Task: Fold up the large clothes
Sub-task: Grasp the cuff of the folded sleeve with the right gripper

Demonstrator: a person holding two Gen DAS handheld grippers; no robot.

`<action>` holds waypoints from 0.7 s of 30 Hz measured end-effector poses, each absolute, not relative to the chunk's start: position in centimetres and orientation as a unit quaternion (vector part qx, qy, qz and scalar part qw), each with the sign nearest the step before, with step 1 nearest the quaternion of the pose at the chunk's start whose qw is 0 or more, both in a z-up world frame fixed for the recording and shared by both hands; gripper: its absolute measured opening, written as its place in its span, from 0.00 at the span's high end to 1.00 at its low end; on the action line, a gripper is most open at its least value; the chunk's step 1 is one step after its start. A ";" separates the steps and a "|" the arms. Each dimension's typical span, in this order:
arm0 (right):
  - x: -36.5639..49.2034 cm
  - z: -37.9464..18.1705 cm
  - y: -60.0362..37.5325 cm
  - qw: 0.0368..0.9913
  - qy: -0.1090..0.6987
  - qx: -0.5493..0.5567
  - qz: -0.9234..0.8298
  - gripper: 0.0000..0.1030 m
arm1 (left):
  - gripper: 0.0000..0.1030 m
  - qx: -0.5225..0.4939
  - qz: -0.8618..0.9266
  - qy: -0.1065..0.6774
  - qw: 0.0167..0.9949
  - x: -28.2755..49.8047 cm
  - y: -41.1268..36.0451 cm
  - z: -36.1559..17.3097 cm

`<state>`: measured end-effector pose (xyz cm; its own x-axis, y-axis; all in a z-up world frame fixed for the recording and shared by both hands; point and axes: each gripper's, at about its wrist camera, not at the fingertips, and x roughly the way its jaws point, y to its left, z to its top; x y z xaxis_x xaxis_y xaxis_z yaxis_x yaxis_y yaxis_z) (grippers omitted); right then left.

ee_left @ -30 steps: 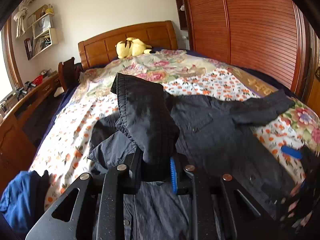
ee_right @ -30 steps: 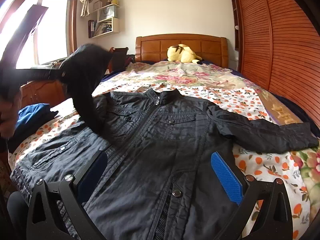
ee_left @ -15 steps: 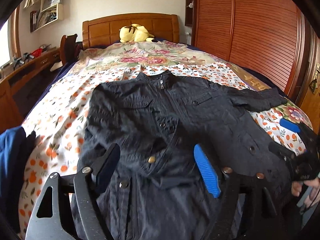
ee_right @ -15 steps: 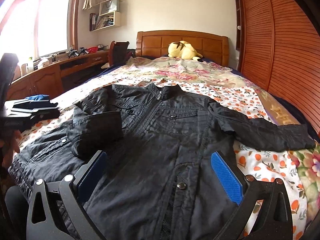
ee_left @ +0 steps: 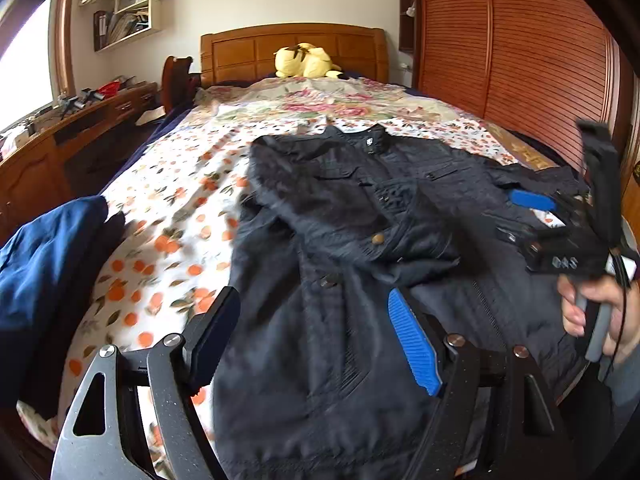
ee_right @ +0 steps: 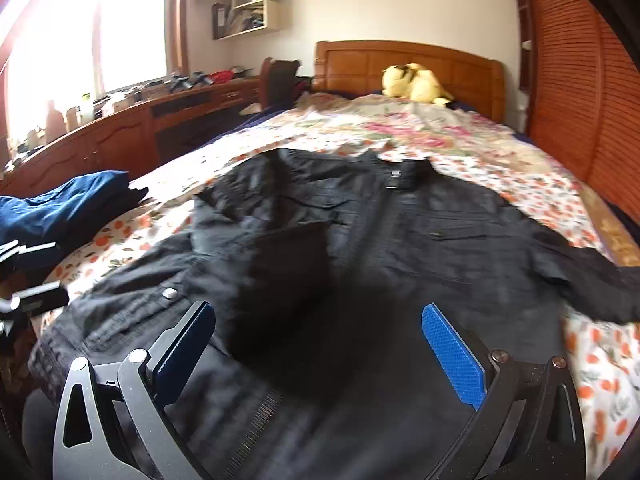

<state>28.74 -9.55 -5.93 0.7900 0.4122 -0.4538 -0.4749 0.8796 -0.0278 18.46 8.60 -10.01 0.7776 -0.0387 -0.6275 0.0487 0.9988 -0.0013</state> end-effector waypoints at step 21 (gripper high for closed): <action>32.6 -5.6 -10.7 0.941 0.209 -0.009 0.266 0.81 | 0.25 -0.008 -0.009 0.335 0.942 16.5 11.7 -10.7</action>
<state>32.57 -10.70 -5.56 0.7716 0.4964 -0.3977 -0.5037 0.8587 0.0946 16.47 11.69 -10.74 0.7756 -0.0223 -0.6308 0.0119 0.9997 -0.0207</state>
